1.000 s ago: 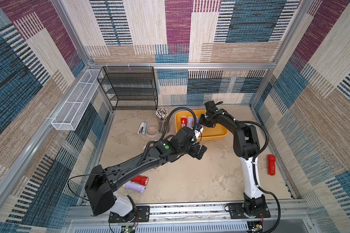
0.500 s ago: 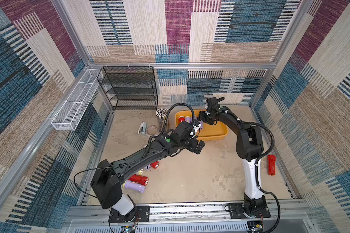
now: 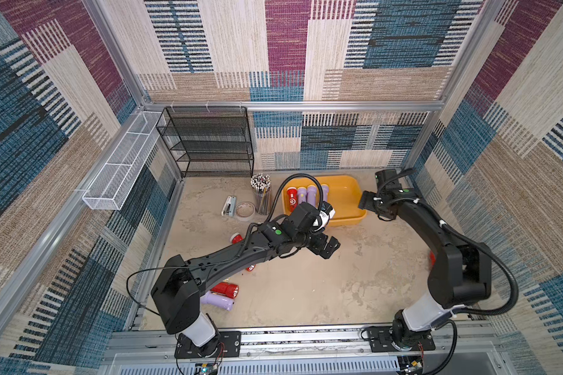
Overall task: Put the flashlights into the storage boxes
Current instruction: Place the flashlight at the storage box, then pick up the flashlight from the center of the board.
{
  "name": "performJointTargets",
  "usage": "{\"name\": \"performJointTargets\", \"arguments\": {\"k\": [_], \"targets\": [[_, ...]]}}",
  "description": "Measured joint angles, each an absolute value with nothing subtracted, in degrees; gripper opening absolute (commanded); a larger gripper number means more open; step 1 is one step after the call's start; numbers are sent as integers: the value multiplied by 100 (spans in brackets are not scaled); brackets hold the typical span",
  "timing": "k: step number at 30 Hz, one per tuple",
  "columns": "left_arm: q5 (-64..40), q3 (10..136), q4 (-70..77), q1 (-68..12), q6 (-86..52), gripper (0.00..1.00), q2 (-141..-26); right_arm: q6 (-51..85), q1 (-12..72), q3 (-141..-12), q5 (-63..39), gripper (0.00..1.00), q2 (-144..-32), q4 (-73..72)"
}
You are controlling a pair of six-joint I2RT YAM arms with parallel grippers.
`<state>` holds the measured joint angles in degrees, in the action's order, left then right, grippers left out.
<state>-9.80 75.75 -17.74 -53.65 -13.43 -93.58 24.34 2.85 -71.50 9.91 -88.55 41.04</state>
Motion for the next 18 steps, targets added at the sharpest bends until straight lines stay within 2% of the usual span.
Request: {"name": "performJointTargets", "arguments": {"k": [7, 18], "targets": [[-1420, 8086, -1649, -5684, -1341, 99, -9935, 2805, -849, -5874, 1503, 100, -7703, 4348], [-1662, 7815, -1472, -5813, -1347, 99, -9780, 2971, -2117, -5310, 1787, 100, -7542, 4364]]}}
